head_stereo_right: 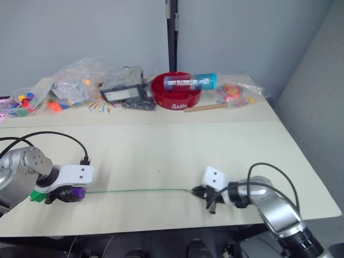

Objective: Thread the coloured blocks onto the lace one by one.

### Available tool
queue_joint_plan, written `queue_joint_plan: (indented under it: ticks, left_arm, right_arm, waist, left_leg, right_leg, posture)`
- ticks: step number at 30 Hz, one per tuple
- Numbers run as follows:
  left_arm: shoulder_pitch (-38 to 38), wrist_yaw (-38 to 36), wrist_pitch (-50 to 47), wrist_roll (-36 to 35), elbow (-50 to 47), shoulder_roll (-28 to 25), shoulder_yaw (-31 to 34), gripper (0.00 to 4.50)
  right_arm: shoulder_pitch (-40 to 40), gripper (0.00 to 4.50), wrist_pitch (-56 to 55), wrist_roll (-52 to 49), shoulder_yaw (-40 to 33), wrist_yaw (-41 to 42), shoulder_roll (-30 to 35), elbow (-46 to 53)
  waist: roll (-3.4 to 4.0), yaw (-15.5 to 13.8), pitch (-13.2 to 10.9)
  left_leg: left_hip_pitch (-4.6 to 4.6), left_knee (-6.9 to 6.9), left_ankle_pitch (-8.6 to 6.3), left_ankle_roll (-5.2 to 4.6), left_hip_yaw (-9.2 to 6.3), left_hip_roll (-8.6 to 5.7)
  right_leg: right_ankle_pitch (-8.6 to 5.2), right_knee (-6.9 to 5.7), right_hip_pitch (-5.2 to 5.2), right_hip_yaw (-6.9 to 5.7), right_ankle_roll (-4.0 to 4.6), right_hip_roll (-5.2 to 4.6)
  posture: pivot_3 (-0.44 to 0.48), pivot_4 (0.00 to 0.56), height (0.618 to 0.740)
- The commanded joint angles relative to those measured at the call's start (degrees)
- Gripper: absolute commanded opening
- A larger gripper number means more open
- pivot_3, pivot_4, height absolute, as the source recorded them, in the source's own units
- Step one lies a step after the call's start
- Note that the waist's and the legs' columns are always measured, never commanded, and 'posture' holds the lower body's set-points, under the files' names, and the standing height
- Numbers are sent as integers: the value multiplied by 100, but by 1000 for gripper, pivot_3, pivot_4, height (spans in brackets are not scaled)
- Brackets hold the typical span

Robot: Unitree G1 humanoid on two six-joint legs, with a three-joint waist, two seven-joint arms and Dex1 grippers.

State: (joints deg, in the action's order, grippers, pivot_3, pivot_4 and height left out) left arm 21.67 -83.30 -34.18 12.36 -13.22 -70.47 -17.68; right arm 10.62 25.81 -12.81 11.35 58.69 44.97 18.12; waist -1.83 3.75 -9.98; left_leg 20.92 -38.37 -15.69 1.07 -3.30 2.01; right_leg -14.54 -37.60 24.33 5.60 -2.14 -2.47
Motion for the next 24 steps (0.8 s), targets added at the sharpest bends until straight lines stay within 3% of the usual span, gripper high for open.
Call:
queue_joint_plan:
  ticks: [1, 10, 24]
  left_arm:
    - [-100, -46, 205, 12, 37, -31, -105, 1388]
    - [-253, 167, 515, 142, 269, 6, -36, 1388]
    - [-616, 444, 344, 145, 115, 2, 293, 1388]
  right_arm:
    - [-214, 0, -69, -154, -472, 117, 291, -56]
    - [-745, 0, -309, -187, -1079, 157, 674, -316]
    - [-451, 0, -696, 72, -1172, 208, 932, -1147]
  waist:
    - [0, -1, 0]
    - [3, 2, 2]
    - [19, 32, 10]
  left_leg:
    - [-1, 0, 0, 0, 0, 0]
    - [-22, 0, 0, 0, 6, 0]
    - [-65, 7, 0, 0, 24, 1]
  right_leg:
    - [0, 0, -1, 0, 0, 0]
    - [-1, 0, -20, 5, -1, 0]
    - [-19, -15, -40, 27, -32, 5]
  posture:
    - [0, 150, 740]
    - [0, 150, 740]
    - [0, 150, 740]
